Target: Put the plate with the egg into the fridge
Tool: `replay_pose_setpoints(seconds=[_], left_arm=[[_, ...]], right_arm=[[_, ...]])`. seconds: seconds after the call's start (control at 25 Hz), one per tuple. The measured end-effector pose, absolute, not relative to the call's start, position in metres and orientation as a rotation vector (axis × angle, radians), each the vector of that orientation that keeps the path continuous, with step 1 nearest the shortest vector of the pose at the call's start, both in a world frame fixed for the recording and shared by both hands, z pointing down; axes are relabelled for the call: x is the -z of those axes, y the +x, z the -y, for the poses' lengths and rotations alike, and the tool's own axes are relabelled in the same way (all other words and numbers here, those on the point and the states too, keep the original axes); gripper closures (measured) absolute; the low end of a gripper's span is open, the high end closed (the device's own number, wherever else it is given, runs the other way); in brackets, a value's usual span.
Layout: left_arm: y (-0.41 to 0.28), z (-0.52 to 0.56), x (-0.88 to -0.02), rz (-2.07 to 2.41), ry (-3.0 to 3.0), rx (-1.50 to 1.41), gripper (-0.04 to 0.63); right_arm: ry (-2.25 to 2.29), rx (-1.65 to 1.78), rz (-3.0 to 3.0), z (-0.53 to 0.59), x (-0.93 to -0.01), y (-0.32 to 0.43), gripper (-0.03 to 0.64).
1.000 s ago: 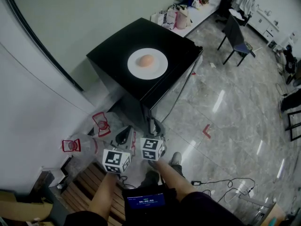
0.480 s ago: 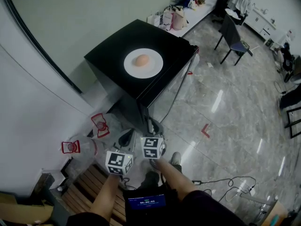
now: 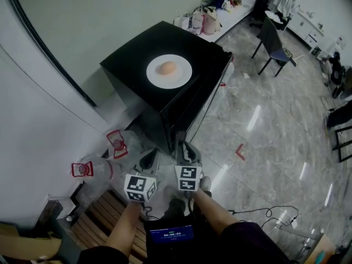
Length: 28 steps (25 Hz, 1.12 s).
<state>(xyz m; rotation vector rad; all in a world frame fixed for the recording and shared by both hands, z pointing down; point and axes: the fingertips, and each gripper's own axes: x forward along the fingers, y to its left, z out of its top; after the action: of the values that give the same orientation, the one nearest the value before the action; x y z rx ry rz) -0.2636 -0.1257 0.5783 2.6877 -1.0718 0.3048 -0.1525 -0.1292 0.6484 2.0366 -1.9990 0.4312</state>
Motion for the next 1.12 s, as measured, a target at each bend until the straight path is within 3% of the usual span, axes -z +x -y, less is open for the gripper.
replay_pose_setpoints(seconds=[1.12], left_arm=[[0.005, 0.040, -0.604, 0.518, 2.851, -0.415, 0.583]], right_arm=[[2.048, -0.451, 1.983, -0.001, -0.655, 0.092, 0.580]])
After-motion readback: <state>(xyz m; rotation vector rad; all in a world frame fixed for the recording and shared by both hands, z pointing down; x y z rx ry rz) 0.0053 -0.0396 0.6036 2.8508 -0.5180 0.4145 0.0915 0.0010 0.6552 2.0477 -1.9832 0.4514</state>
